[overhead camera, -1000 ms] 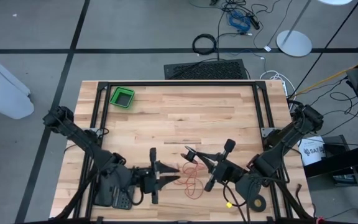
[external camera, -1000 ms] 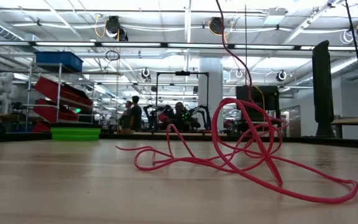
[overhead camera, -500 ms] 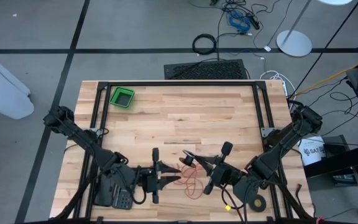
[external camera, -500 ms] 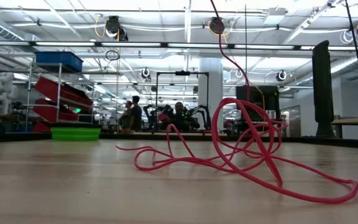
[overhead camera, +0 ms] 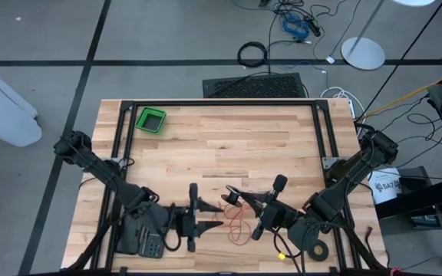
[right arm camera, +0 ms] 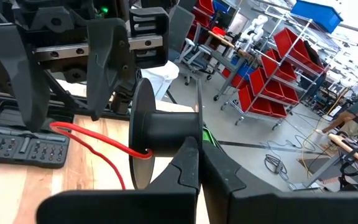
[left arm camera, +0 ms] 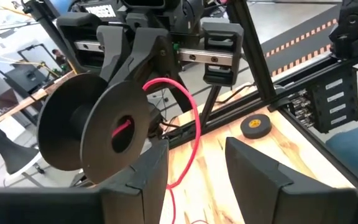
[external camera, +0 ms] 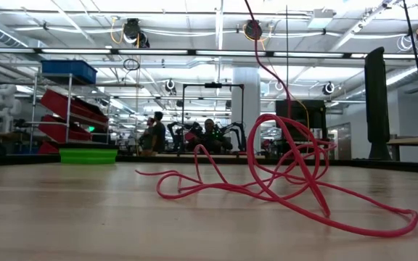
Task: Coil cords
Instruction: Coil the red wire into the spool
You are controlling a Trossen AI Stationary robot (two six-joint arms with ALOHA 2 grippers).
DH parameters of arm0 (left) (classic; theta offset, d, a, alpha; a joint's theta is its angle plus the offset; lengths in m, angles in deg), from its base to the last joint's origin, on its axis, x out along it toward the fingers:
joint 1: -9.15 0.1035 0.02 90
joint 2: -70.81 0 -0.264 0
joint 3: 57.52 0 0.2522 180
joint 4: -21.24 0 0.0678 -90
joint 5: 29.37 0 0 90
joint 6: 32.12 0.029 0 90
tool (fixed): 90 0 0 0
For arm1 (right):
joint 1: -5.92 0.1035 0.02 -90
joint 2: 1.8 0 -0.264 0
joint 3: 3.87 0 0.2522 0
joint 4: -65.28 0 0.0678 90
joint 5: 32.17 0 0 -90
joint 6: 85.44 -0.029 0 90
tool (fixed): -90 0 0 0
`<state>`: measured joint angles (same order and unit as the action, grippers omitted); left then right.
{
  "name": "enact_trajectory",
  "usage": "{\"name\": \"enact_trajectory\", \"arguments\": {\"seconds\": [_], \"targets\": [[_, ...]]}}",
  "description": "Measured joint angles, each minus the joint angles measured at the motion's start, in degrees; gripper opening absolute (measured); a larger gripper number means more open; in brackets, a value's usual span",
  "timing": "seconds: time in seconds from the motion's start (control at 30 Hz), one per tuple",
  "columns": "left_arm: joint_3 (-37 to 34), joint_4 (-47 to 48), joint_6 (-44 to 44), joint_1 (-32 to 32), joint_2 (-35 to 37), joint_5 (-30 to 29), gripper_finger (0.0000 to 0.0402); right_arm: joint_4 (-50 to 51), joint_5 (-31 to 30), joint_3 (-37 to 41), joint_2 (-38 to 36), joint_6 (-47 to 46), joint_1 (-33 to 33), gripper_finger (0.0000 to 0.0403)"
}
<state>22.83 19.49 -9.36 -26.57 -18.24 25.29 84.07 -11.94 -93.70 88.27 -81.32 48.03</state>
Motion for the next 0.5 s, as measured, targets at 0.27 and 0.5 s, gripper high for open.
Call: {"name": "enact_trajectory", "arguments": {"seconds": [0.27,0.5], "targets": [[0.0,-2.3,0.0,2.1,-2.9,1.3,0.0167,0.1,0.0,0.0,0.0,0.0,0.0,0.0],[0.0,-2.2,0.5,2.3,-3.1,1.4,0.0167,0.8,0.0,0.0,0.0,0.3,0.0,0.0]]}}
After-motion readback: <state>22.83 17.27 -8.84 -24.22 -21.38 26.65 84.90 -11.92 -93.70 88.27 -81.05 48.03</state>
